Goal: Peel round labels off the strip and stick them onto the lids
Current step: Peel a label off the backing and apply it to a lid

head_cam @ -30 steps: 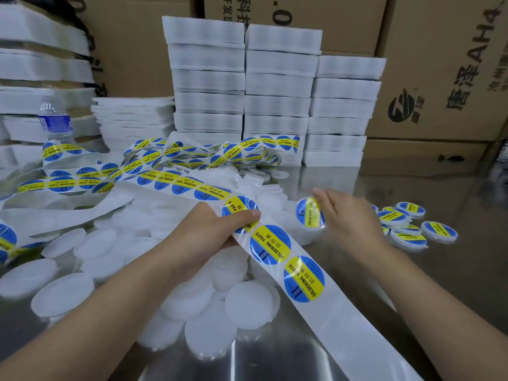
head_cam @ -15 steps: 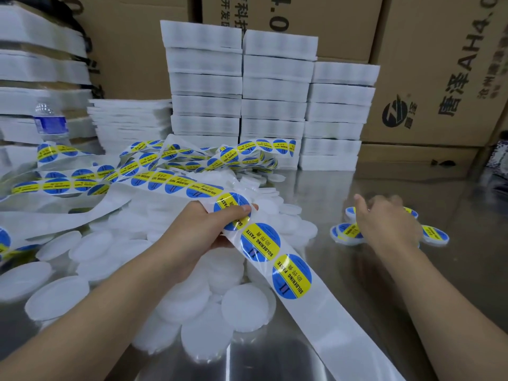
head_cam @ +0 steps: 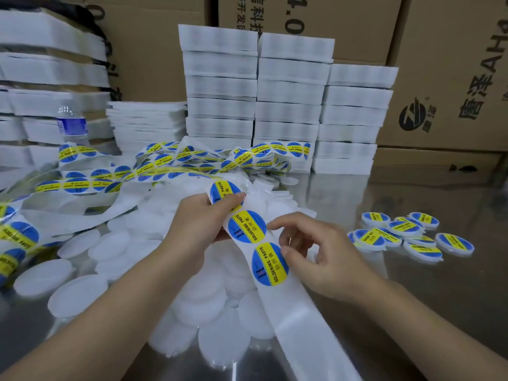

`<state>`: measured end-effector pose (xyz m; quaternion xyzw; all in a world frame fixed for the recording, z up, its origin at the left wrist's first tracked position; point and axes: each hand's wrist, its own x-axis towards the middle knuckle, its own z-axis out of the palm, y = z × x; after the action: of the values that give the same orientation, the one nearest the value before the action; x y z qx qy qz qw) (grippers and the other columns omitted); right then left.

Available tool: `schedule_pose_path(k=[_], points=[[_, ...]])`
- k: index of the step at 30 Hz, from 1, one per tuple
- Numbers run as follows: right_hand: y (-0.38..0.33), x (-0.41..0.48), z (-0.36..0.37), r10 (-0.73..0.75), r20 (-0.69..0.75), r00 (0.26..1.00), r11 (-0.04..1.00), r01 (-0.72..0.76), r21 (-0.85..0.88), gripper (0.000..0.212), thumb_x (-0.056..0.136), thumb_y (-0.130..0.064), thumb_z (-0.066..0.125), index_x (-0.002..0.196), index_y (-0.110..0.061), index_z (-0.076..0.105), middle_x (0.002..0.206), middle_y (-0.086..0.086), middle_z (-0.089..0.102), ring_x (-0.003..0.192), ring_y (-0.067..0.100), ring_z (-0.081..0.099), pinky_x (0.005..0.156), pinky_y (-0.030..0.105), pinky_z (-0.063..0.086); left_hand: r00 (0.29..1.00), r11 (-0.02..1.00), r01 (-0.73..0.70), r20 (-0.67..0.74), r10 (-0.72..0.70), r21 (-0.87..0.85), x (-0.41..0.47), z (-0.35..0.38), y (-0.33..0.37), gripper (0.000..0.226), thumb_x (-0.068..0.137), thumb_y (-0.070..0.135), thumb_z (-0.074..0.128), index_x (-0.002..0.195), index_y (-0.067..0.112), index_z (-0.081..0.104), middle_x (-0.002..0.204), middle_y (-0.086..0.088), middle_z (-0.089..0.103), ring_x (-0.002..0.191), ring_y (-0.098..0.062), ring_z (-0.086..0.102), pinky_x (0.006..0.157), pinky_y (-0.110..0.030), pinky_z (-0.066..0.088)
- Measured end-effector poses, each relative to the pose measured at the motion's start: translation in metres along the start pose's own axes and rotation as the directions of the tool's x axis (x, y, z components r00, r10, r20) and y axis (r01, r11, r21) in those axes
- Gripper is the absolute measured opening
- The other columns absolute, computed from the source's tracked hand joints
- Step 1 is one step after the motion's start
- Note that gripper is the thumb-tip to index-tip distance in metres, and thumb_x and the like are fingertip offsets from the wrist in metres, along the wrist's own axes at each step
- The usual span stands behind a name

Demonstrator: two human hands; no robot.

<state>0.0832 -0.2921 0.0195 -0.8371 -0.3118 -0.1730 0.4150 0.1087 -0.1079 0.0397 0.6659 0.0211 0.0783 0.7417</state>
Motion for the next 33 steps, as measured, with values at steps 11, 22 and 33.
schedule_pose_path(k=[11,22,33], points=[[-0.009,-0.001,0.010,0.023,-0.084,0.996,0.984,-0.008,0.180,0.030,0.075,-0.007,0.076,0.089,-0.034,0.072,0.079,-0.007,0.070,0.066,0.008,0.059,0.064,0.014,0.046,1.000,1.000,-0.025,0.002,0.025,0.003,0.001,0.000,-0.002,0.012,0.085,0.020,0.070,0.080,0.009,0.070,0.068,-0.008,0.074,0.054,-0.015,0.069,0.046,-0.020,0.052],[-0.015,-0.002,0.007,-0.035,-0.054,0.998,0.988,0.042,0.148,0.016,0.076,-0.013,0.070,0.079,-0.029,0.073,0.075,-0.010,0.071,0.065,0.002,0.061,0.057,0.018,0.047,0.993,0.998,-0.061,-0.097,0.062,0.015,0.003,0.000,-0.002,0.018,0.081,0.031,0.072,0.069,0.018,0.072,0.062,0.000,0.070,0.050,-0.011,0.066,0.046,-0.018,0.052],[-0.018,-0.001,0.002,0.022,0.233,0.972,0.996,-0.040,0.074,0.024,0.083,-0.013,0.069,0.076,-0.036,0.065,0.096,-0.012,0.061,0.084,0.001,0.058,0.065,0.019,0.048,0.937,0.951,-0.065,-0.347,-0.047,-0.304,0.021,-0.026,0.006,0.012,0.086,0.021,0.063,0.094,0.012,0.064,0.097,-0.007,0.067,0.083,-0.024,0.061,0.081,-0.039,0.050]])
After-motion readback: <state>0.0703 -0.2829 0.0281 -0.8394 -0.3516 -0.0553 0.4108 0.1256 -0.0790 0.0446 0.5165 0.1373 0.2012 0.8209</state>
